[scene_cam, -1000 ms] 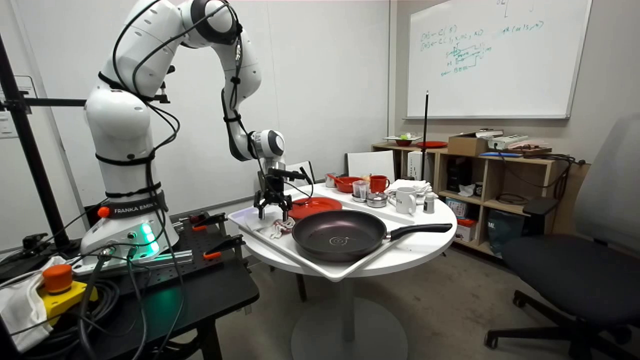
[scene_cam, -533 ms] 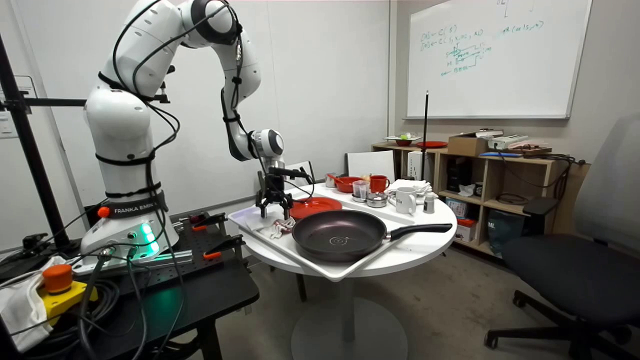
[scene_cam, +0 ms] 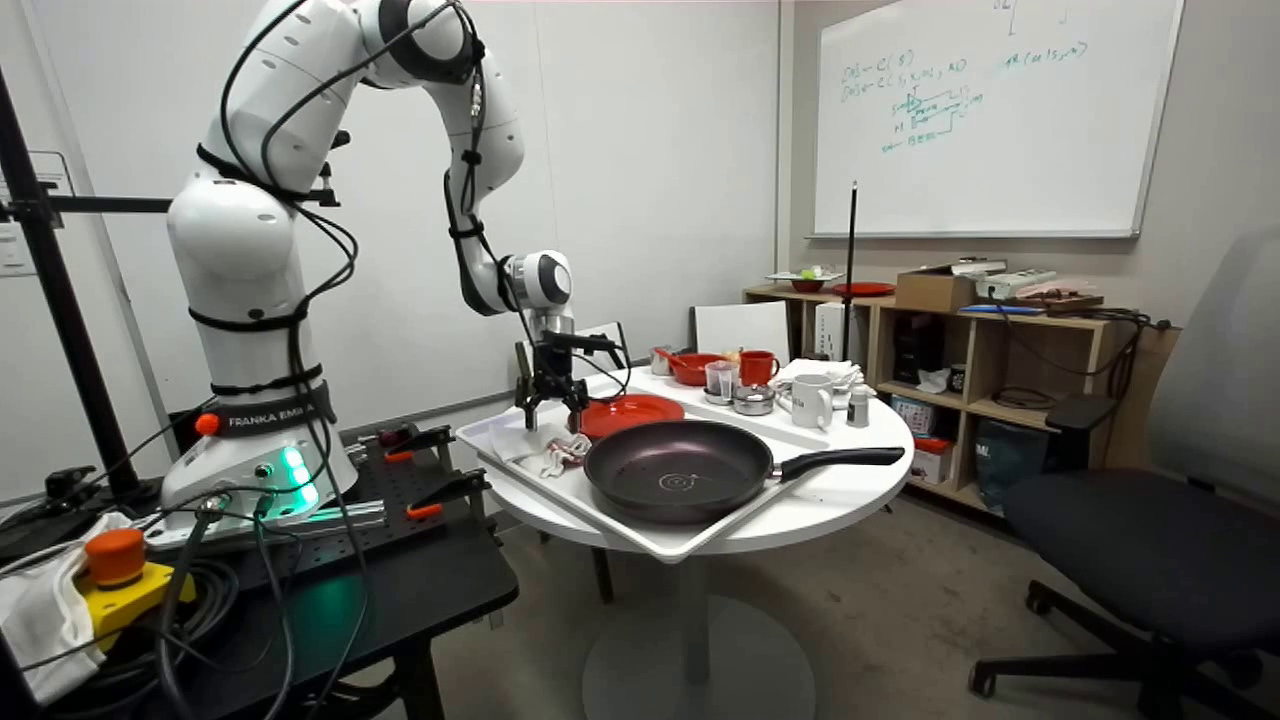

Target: Use the cloth to wipe the brown plate

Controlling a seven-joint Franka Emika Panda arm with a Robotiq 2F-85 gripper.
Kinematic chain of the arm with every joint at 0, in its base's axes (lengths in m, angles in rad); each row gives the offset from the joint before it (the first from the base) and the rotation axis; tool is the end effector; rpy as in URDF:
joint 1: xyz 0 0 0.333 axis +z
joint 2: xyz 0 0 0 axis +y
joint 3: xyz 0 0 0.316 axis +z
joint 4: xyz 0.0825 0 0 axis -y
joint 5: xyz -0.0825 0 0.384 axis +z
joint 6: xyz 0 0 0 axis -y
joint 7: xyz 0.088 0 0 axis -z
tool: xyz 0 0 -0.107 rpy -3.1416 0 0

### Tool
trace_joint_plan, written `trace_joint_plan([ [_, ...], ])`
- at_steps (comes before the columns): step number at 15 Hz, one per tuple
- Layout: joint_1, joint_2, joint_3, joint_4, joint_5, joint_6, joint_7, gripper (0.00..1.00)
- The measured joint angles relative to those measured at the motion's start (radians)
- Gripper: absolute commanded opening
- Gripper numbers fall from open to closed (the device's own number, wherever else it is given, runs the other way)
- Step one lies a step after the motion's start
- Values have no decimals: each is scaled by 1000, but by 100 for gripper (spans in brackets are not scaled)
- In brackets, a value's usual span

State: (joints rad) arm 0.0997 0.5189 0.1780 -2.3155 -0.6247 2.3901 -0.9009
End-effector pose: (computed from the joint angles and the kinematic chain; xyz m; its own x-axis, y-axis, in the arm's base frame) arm 0.4410 0.1312 0.0951 -0.1922 0.9167 -0.3503 0.9586 0.0989 -0.2672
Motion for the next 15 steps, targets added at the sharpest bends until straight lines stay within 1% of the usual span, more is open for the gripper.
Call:
trace_joint_plan([
  [3,-35,-2,5,-4,50,38,-58,100],
  [6,-56,-1,5,-10,94,54,-101,100],
  [15,-51,0,-2,-9,96,54,-102,100],
])
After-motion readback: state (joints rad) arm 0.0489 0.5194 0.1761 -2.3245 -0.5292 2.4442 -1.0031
